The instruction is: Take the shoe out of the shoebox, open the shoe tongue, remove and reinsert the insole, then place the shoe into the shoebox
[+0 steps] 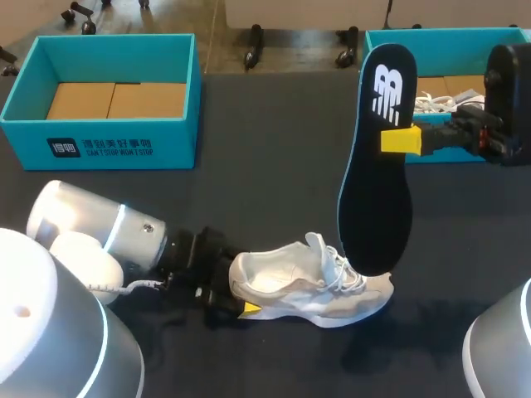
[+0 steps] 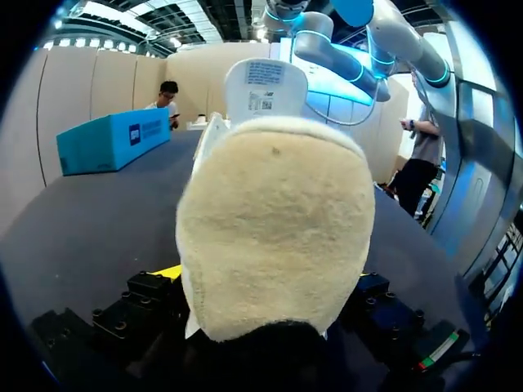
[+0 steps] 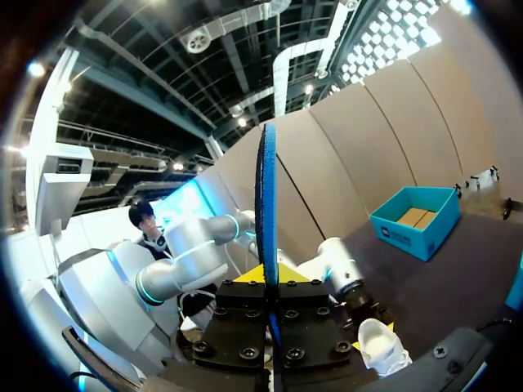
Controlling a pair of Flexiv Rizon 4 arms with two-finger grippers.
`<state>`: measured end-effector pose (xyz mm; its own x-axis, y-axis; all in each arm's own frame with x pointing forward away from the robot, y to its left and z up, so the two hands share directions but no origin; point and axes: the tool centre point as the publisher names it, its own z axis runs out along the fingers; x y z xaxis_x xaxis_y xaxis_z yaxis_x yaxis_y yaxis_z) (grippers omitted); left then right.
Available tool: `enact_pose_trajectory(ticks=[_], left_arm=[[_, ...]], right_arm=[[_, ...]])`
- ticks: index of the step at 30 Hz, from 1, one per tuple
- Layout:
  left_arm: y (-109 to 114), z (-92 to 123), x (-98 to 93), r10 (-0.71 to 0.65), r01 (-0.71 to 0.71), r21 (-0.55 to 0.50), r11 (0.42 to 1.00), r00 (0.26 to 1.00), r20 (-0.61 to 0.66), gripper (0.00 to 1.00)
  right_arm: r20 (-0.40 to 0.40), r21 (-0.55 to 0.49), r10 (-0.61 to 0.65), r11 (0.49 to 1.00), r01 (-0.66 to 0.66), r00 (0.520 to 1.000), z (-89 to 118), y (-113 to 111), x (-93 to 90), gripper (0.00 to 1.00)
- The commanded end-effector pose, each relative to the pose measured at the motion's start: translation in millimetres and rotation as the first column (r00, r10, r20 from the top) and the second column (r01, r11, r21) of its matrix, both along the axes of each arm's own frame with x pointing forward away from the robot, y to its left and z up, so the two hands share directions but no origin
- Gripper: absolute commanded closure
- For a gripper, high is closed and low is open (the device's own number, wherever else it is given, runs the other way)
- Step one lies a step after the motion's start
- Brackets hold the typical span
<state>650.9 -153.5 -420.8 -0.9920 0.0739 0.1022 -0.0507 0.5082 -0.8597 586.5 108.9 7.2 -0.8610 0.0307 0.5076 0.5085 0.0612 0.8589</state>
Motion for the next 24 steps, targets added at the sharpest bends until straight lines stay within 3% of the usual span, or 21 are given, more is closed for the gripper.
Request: enact_pose_trajectory(ticks=[1, 9, 22, 24], left_arm=[[7, -2, 0.9, -0.006, 0.006, -0.017, 1.0, 1.0, 0.005, 0.0], [11, 6, 4.0, 0.003, -0.003, 0.011, 1.0, 1.0, 0.014, 0.0], [38, 21, -2.9, -0.01, 0.014, 0.23, 0.973, 1.0, -0.016, 0.0], [39, 24, -2.8, -0.01, 0.022, 0.319, 0.948, 0.999, -0.04, 0.0]], right_arm=[[-0.001, -0.001, 0.0, 1.0, 0.0, 1.0, -1, 2, 0.3, 1.0], [-0.001, -0.001, 0.0, 1.0, 0.0, 1.0, -1, 2, 0.3, 1.0], [-0.001, -0.001, 0.0, 1.0, 0.0, 1.0, -1, 2, 0.3, 1.0], [-0.001, -0.001, 0.0, 1.0, 0.0, 1.0, -1, 2, 0.3, 1.0]])
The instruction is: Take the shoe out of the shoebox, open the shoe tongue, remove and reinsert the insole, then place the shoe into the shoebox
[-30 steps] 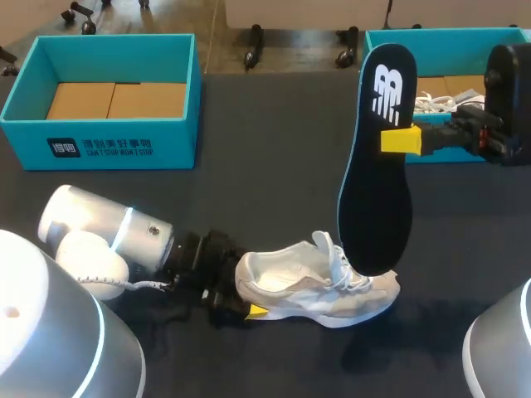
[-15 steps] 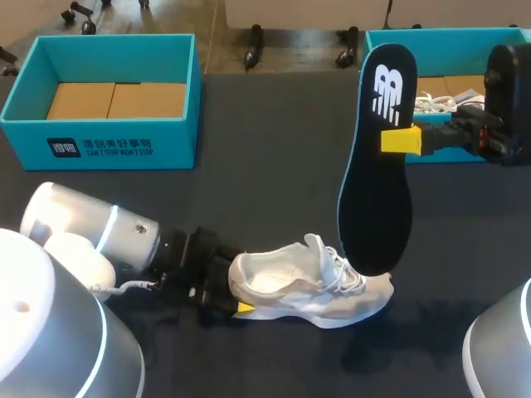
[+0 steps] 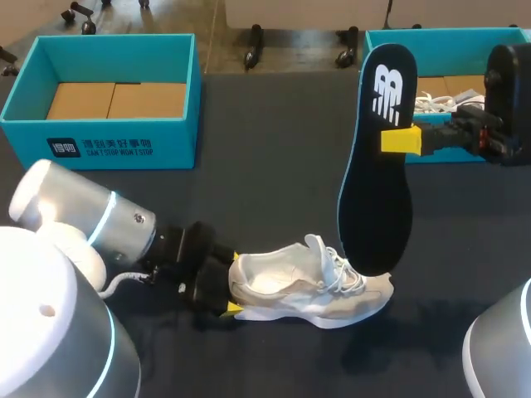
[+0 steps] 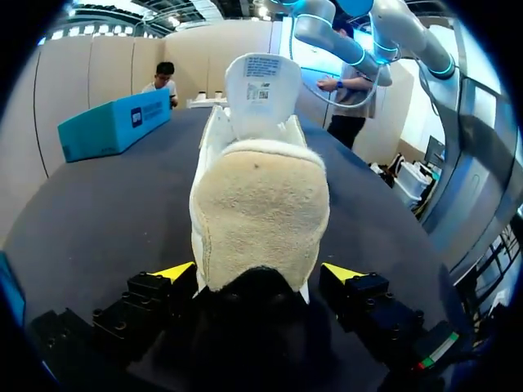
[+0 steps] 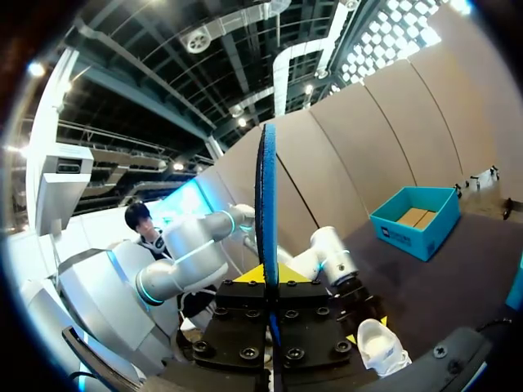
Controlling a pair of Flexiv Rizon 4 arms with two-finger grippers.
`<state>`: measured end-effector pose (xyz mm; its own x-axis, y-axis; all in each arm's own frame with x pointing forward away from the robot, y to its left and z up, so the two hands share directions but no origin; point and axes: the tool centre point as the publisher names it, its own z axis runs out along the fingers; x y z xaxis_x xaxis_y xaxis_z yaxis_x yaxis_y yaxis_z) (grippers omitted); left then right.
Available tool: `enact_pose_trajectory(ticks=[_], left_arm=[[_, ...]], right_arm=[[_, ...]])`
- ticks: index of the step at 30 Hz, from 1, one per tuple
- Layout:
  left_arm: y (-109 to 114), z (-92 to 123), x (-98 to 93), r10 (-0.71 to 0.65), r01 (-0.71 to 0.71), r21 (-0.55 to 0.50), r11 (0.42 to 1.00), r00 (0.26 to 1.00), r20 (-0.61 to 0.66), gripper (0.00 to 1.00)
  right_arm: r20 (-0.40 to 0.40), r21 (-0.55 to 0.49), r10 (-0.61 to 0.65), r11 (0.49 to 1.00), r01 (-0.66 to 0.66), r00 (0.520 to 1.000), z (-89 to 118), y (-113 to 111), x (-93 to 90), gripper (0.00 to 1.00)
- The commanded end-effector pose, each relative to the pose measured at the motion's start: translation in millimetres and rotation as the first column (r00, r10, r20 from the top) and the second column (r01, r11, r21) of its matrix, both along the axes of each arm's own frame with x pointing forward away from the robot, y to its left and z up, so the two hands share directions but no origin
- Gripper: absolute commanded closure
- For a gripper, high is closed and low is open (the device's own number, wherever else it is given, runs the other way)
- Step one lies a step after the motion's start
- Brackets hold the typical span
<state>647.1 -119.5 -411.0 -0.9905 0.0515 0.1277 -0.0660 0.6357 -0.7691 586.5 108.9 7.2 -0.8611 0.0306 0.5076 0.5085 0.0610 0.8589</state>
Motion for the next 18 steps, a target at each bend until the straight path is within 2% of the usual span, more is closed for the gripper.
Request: enact_pose_trajectory(ticks=[1, 2, 14, 15, 16, 18], left_arm=[[7, 16, 0.7, -0.044, 0.046, 0.227, 0.973, 0.999, -0.015, 0.0], [9, 20, 0.0, -0.061, 0.055, 0.285, 0.957, 0.998, 0.015, 0.0], [9, 20, 0.0, -0.061, 0.055, 0.285, 0.957, 0.998, 0.015, 0.0], [8, 21, -0.8, -0.072, 0.065, 0.301, 0.951, 0.997, 0.012, 0.0], [7, 25, -1.3, -0.089, 0.078, 0.373, 0.924, 0.996, 0.013, 0.0], [11, 33, 0.4, -0.09, 0.087, 0.44, 0.894, 0.996, -0.014, 0.0]], right_arm=[[-0.001, -0.001, 0.0, 1.0, 0.0, 1.0, -1, 2, 0.3, 1.0], [-0.001, -0.001, 0.0, 1.0, 0.0, 1.0, -1, 2, 0.3, 1.0], [-0.001, -0.001, 0.0, 1.0, 0.0, 1.0, -1, 2, 0.3, 1.0], [-0.001, -0.001, 0.0, 1.0, 0.0, 1.0, -1, 2, 0.3, 1.0], [-0.001, -0.001, 0.0, 1.0, 0.0, 1.0, -1, 2, 0.3, 1.0], [-0.001, -0.001, 0.0, 1.0, 0.0, 1.0, -1, 2, 0.3, 1.0]])
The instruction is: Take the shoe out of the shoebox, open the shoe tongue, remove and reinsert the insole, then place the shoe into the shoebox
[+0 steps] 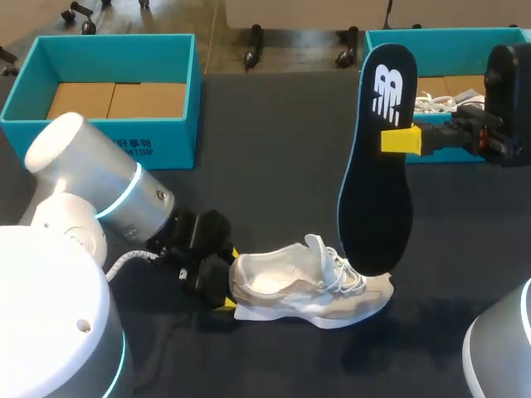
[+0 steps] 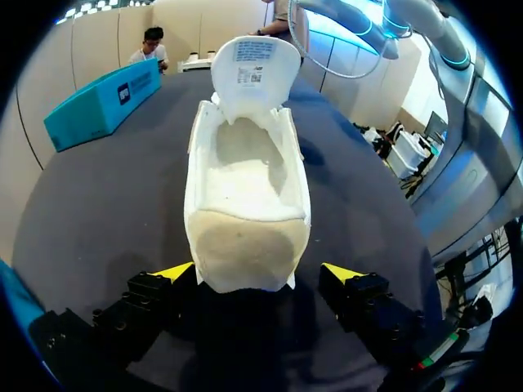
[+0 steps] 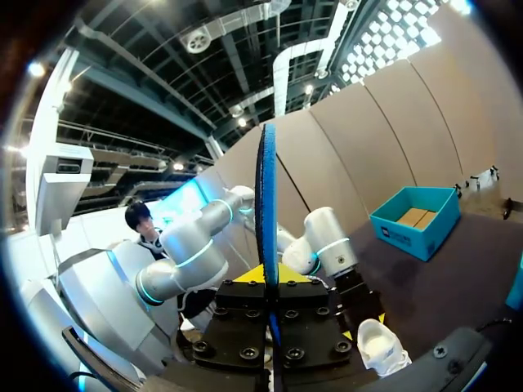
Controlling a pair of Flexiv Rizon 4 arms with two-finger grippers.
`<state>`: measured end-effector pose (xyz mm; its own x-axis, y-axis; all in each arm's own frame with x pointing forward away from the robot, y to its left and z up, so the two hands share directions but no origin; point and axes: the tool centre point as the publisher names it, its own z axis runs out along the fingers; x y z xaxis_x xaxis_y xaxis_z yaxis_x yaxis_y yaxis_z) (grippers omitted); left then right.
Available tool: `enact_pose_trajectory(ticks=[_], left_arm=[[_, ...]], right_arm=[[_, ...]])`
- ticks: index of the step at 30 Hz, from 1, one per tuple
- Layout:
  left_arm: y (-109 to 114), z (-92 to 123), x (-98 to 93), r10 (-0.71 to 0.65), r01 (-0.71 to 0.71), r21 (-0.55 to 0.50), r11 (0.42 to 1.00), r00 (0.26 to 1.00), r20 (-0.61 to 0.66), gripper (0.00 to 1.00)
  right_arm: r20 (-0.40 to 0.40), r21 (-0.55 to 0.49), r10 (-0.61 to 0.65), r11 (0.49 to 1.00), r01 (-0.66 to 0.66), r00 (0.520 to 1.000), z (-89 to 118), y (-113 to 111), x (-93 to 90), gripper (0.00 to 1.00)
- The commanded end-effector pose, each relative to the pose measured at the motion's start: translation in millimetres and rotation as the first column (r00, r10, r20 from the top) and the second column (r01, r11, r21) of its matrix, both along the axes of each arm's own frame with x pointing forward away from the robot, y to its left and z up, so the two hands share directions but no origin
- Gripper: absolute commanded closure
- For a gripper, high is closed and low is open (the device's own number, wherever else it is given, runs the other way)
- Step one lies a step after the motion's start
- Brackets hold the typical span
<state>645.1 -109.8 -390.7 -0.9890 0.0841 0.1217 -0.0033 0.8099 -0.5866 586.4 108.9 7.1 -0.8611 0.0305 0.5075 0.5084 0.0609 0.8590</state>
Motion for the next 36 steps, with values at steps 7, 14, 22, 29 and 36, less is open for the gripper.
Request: enact_pose_trajectory(ticks=[7, 14, 22, 29, 36], left_arm=[[6, 23, -4.9, -0.01, 0.026, 0.46, 0.887, 0.999, -0.036, 0.0], [1, 33, -14.6, -0.045, 0.012, 0.579, 0.815, 0.998, 0.042, 0.0], [-1, 30, -13.8, -0.014, -0.031, 0.627, 0.779, 0.998, 0.067, 0.0], [-1, 32, -10.8, 0.02, -0.077, 0.663, 0.745, 0.996, 0.092, 0.0], [1, 28, -11.1, 0.047, -0.119, 0.677, 0.726, 0.991, 0.124, 0.0]], right_arm=[[-0.001, -0.001, 0.0, 1.0, 0.0, 1.0, -1, 2, 0.4, 1.0], [-0.001, -0.001, 0.0, 1.0, 0.0, 1.0, -1, 2, 0.4, 1.0], [-0.001, -0.001, 0.0, 1.0, 0.0, 1.0, -1, 2, 0.4, 1.0], [-0.001, -0.001, 0.0, 1.0, 0.0, 1.0, -1, 2, 0.4, 1.0], [-0.001, -0.001, 0.0, 1.0, 0.0, 1.0, -1, 2, 0.4, 1.0]])
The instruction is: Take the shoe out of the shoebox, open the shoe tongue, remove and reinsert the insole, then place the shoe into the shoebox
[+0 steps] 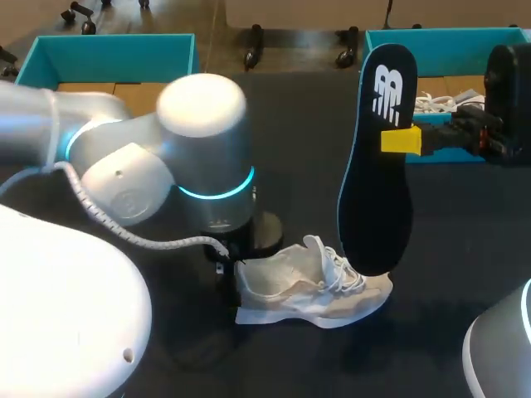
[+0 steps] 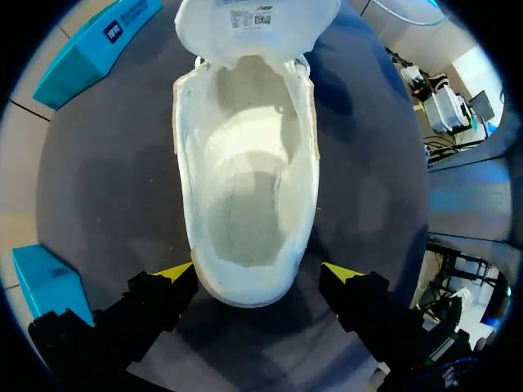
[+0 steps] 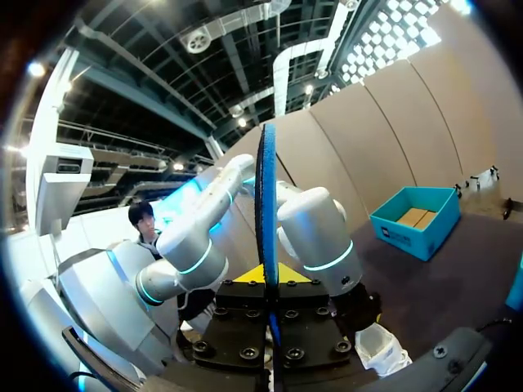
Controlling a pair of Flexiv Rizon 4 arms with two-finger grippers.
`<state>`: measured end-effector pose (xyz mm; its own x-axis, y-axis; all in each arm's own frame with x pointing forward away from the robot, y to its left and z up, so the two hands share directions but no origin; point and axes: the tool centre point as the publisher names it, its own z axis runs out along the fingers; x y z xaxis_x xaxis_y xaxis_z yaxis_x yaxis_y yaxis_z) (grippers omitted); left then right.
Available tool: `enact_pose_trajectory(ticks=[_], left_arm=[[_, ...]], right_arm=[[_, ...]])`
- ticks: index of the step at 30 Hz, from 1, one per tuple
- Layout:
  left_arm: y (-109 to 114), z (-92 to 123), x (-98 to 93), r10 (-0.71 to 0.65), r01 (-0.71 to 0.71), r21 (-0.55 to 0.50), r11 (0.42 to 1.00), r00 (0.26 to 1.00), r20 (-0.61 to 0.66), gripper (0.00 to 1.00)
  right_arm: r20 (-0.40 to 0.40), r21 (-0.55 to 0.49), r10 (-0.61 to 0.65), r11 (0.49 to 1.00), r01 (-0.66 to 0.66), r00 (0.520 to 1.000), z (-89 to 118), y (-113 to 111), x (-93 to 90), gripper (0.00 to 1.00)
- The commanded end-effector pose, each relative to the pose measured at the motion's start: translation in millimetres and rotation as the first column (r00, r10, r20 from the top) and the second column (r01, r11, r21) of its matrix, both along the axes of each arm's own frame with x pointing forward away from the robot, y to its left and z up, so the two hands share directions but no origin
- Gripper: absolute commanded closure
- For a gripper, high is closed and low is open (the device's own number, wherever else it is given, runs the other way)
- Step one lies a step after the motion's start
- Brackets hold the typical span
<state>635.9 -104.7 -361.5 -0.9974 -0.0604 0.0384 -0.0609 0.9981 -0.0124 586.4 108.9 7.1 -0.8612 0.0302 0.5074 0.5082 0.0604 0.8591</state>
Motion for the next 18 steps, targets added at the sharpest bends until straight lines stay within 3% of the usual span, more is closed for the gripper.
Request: enact_pose_trajectory(ticks=[1, 10, 18], left_arm=[[-4, -2, -1.8, 0.006, -0.007, 0.136, 0.991, 1.0, 0.007, 0.0], [-7, 7, -8.8, 0.014, -0.016, 0.131, 0.991, 1.0, 0.023, 0.0], [-15, 41, -6.0, -0.01, 0.003, 0.078, 0.997, 0.996, 0.094, 0.0]], right_arm=[[-0.001, -0.002, 0.0, 1.0, 0.0, 1.0, -1, 2, 0.4, 1.0], [-0.001, -0.002, 0.0, 1.0, 0.0, 1.0, -1, 2, 0.4, 1.0], [-0.001, -0.002, 0.0, 1.0, 0.0, 1.0, -1, 2, 0.4, 1.0]])
